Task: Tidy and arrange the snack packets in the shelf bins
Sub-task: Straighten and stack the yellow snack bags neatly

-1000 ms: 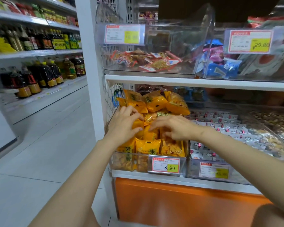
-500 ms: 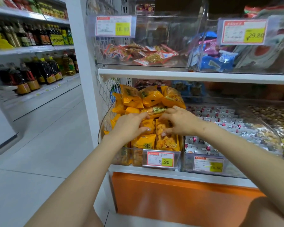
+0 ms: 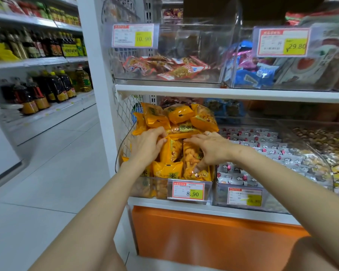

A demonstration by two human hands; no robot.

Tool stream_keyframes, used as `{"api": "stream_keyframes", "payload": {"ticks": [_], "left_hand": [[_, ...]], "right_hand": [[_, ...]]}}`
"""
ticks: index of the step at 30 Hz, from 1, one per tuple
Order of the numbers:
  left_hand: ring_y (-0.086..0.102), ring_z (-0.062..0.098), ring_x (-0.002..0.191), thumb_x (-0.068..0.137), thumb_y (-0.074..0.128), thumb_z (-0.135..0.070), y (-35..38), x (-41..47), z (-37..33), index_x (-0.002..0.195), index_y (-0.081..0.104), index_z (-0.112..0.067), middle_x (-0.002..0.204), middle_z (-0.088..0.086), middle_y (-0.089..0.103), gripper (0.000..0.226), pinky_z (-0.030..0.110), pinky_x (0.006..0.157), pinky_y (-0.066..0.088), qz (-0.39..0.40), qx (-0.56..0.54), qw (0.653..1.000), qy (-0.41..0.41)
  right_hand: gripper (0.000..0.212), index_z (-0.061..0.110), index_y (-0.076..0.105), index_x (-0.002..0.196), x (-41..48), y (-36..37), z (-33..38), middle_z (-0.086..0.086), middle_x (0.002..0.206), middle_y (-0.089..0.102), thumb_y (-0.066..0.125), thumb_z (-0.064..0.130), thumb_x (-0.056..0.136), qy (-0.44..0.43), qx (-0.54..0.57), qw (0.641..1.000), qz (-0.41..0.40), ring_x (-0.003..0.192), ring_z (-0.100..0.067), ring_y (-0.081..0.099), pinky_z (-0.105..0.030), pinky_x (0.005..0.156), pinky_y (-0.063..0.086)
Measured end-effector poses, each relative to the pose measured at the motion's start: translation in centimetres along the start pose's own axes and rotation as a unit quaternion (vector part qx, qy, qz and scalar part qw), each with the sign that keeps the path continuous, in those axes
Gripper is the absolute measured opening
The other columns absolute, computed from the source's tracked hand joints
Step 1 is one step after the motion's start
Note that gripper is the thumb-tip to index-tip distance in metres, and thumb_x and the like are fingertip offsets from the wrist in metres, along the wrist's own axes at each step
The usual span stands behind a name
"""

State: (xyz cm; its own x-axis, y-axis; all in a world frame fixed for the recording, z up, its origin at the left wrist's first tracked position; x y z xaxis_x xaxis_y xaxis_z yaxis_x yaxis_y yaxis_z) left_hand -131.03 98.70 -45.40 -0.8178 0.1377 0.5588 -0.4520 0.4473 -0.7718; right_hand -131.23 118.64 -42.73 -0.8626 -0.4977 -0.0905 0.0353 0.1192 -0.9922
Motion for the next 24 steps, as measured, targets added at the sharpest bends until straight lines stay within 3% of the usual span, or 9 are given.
{"api": "stream_keyframes", "payload": {"ticks": [3, 9, 12, 14, 16, 18, 21, 24], "left_hand": [[0.06, 0.025, 0.083, 0.094, 0.053, -0.028, -0.5, 0.2, 0.1, 0.096, 0.059, -0.021, 0.085, 0.001, 0.065, 0.009, 0.032, 0.063, 0.041, -0.028, -0.035, 0.999, -0.027], [0.063, 0.021, 0.092, 0.093, 0.054, -0.018, -2.8, 0.7, 1.5, 0.085, 0.056, -0.022, 0.087, -0.004, 0.064, 0.01, 0.044, 0.08, 0.053, -0.054, -0.231, 0.967, -0.094], [0.064, 0.025, 0.09, 0.093, 0.054, -0.014, -3.5, 0.3, 1.7, 0.079, 0.054, -0.028, 0.089, 0.004, 0.066, 0.019, 0.047, 0.08, 0.053, -0.046, -0.306, 0.944, -0.118], [0.064, 0.023, 0.084, 0.093, 0.053, -0.012, -3.6, 0.1, 1.5, 0.078, 0.053, -0.025, 0.087, 0.005, 0.065, 0.02, 0.041, 0.072, 0.054, -0.044, -0.338, 0.932, -0.126], [0.062, 0.016, 0.073, 0.094, 0.051, -0.01, -3.8, 0.0, 1.1, 0.078, 0.051, -0.021, 0.08, 0.003, 0.062, 0.02, 0.029, 0.058, 0.052, -0.048, -0.387, 0.911, -0.131], [0.06, 0.009, 0.068, 0.095, 0.05, -0.008, -3.9, -0.1, 0.4, 0.079, 0.05, -0.018, 0.078, 0.002, 0.06, 0.018, 0.018, 0.049, 0.049, -0.059, -0.443, 0.883, -0.141], [0.064, 0.004, 0.067, 0.095, 0.05, -0.008, -3.7, -0.3, -0.5, 0.081, 0.05, -0.016, 0.079, 0.0, 0.061, 0.016, 0.016, 0.049, 0.05, -0.066, -0.507, 0.847, -0.142], [0.063, 0.002, 0.068, 0.094, 0.051, -0.007, -3.6, -0.3, -0.9, 0.082, 0.052, -0.015, 0.078, -0.003, 0.061, 0.015, 0.017, 0.054, 0.053, -0.054, -0.54, 0.83, -0.126]], "right_hand": [[0.11, 0.032, 0.011, 0.15, 0.2, -0.1, -0.2, 0.0, 0.154, 0.02, 0.075, 0.06, 0.064, 0.0, 0.022, 1.0, -0.016, 0.138, -0.024, 0.021, -0.036, 0.112, 0.016], [0.111, 0.032, 0.008, 0.15, 0.5, 0.3, -0.4, -0.003, 0.152, 0.027, 0.073, 0.061, 0.065, 0.012, 0.037, 0.999, -0.01, 0.134, -0.026, 0.025, -0.036, 0.109, 0.017], [0.104, 0.032, 0.012, 0.15, 0.3, 0.2, -0.2, -0.003, 0.152, 0.028, 0.071, 0.06, 0.068, 0.01, 0.05, 0.999, -0.011, 0.137, -0.028, 0.024, -0.038, 0.111, 0.017], [0.086, 0.027, 0.028, 0.147, 0.0, 0.1, 0.0, -0.003, 0.145, 0.04, 0.072, 0.045, 0.076, 0.002, 0.127, 0.991, -0.051, 0.133, -0.026, 0.033, -0.038, 0.109, 0.026], [0.053, 0.02, 0.048, 0.135, -0.2, -0.3, -0.1, -0.005, 0.126, 0.059, 0.067, 0.023, 0.086, -0.007, 0.272, 0.951, -0.148, 0.118, -0.019, 0.053, -0.037, 0.103, 0.042], [0.036, 0.017, 0.054, 0.126, -0.6, -0.9, -0.1, -0.006, 0.105, 0.067, 0.06, 0.019, 0.091, 0.013, 0.419, 0.885, -0.202, 0.098, -0.01, 0.063, -0.034, 0.095, 0.049], [0.052, 0.018, 0.043, 0.135, -0.7, -1.4, 0.2, 0.002, 0.104, 0.063, 0.059, 0.034, 0.089, 0.038, 0.556, 0.821, -0.126, 0.093, -0.007, 0.061, -0.024, 0.081, 0.051], [0.071, 0.017, 0.037, 0.136, -0.8, -1.4, 0.1, -0.001, 0.109, 0.064, 0.07, 0.028, 0.074, 0.04, 0.653, 0.751, -0.091, 0.097, -0.017, 0.065, -0.027, 0.077, 0.056]]}}
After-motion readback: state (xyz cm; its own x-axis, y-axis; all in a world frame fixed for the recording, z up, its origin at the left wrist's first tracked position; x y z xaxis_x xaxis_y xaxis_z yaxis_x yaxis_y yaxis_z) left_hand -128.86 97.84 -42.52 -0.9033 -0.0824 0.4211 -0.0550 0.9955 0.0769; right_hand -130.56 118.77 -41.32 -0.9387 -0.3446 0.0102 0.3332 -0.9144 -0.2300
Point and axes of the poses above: each hand's wrist, its own x-axis towards the middle knuckle, its own y-axis out of the palm, z = x × y, the point moved 1 cm from there along x, towards the middle knuckle
